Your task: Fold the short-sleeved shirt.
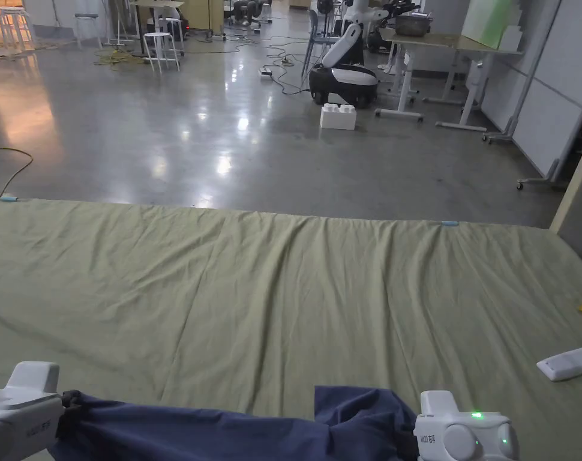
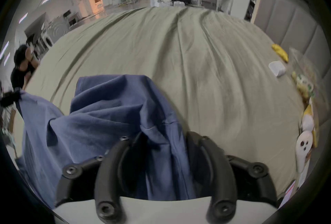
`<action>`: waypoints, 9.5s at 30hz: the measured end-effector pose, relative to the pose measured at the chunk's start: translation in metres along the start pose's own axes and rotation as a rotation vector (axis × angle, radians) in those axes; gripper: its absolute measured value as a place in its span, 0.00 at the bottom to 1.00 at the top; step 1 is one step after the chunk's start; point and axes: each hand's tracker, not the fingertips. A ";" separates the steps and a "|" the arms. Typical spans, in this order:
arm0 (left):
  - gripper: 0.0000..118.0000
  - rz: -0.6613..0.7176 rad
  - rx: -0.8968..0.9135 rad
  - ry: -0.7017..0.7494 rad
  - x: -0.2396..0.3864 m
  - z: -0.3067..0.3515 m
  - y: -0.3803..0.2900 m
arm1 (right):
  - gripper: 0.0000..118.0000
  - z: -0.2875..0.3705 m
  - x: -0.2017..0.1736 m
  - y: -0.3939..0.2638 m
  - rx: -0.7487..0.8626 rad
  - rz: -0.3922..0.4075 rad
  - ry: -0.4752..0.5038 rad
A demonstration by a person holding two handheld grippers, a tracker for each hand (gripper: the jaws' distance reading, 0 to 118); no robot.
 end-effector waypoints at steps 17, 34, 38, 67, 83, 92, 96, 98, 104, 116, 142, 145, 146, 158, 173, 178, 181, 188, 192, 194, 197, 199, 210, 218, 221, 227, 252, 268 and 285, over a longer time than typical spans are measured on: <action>0.05 0.016 0.174 -0.014 -0.008 0.070 0.037 | 0.03 0.147 0.009 0.054 0.373 0.017 -0.107; 0.05 0.049 0.457 -0.004 -0.027 0.211 0.172 | 0.03 0.340 0.023 0.169 0.724 -0.015 -0.177; 0.05 0.050 0.494 0.008 -0.031 0.228 0.206 | 0.03 0.370 0.018 0.199 0.805 0.037 -0.214; 0.05 0.001 0.510 0.074 -0.031 0.210 0.225 | 0.03 0.357 0.003 0.210 0.813 0.091 -0.280; 0.05 0.034 0.453 -0.006 -0.028 0.187 -0.001 | 0.03 0.286 -0.007 0.006 0.658 0.149 -0.256; 0.05 0.101 0.392 0.006 -0.036 0.221 -0.115 | 0.03 0.314 -0.028 -0.110 0.598 0.150 -0.235; 0.05 0.160 0.308 -0.005 -0.036 0.239 -0.158 | 0.03 0.325 -0.037 -0.151 0.532 0.130 -0.235; 0.05 0.182 0.264 -0.012 -0.033 0.244 -0.176 | 0.03 0.327 -0.040 -0.169 0.495 0.123 -0.234; 0.05 0.181 0.102 0.013 -0.024 0.230 -0.214 | 0.03 0.304 -0.044 -0.215 0.283 0.139 -0.189; 0.05 0.146 -0.140 0.058 0.002 0.185 -0.213 | 0.07 0.231 -0.045 -0.239 0.015 0.061 -0.152; 0.10 0.131 0.487 -0.007 0.064 0.208 -0.131 | 0.09 0.289 -0.120 -0.132 0.831 -0.080 -0.126; 0.05 0.098 0.571 0.008 0.076 0.213 -0.136 | 0.02 0.290 -0.131 -0.132 0.897 -0.077 -0.141; 0.05 0.098 0.583 -0.001 0.078 0.213 -0.137 | 0.02 0.292 -0.134 -0.132 0.933 -0.044 -0.161; 0.04 0.069 0.362 0.010 0.051 0.148 -0.125 | 0.02 0.258 -0.137 -0.126 0.810 -0.060 -0.110; 0.55 0.162 -0.064 0.000 -0.028 -0.047 0.010 | 0.02 0.197 -0.116 -0.122 0.617 -0.031 -0.121; 0.60 0.113 -0.116 0.029 -0.028 -0.086 0.030 | 0.02 0.184 -0.103 -0.130 0.560 -0.057 -0.159; 0.61 0.072 -0.200 0.048 -0.024 -0.107 0.037 | 0.02 0.178 -0.097 -0.133 0.535 -0.065 -0.171; 0.35 0.021 -0.208 0.053 -0.005 -0.112 0.026 | 0.02 0.165 -0.087 -0.135 0.487 -0.083 -0.186; 0.06 -0.025 -0.175 -0.042 -0.002 -0.114 0.022 | 0.02 0.155 -0.077 -0.126 0.461 -0.107 -0.175; 0.06 -0.026 -0.181 -0.031 -0.001 -0.113 0.021 | 0.02 0.151 -0.067 -0.114 0.451 -0.128 -0.163; 0.04 0.048 -0.168 -0.044 -0.007 -0.107 0.019 | 0.05 0.141 -0.043 -0.088 0.425 -0.134 -0.159; 0.04 0.040 -0.138 -0.038 -0.009 -0.099 0.019 | 0.28 0.129 -0.025 -0.064 0.385 -0.115 -0.159; 0.04 -0.001 0.003 -0.035 -0.018 -0.040 0.024 | 0.57 0.015 0.054 0.032 0.089 -0.181 -0.050; 0.04 -0.029 0.011 -0.022 -0.016 -0.023 0.028 | 0.56 -0.025 0.041 0.030 -0.067 -0.145 0.013; 0.04 -0.039 0.004 -0.015 -0.017 -0.020 0.028 | 0.51 -0.026 0.029 0.032 -0.052 -0.081 -0.033; 0.04 -0.034 0.001 -0.003 -0.013 -0.018 0.024 | 0.15 -0.021 0.007 0.030 -0.032 0.001 -0.044; 0.04 0.003 0.339 0.003 -0.020 0.155 0.102 | 0.03 0.250 0.019 0.105 0.570 -0.024 -0.169; 0.04 0.023 0.543 0.039 -0.041 0.262 0.229 | 0.03 0.404 0.017 0.215 0.856 0.017 -0.240; 0.04 0.022 0.631 0.107 -0.047 0.291 0.303 | 0.03 0.466 0.002 0.274 0.956 0.047 -0.328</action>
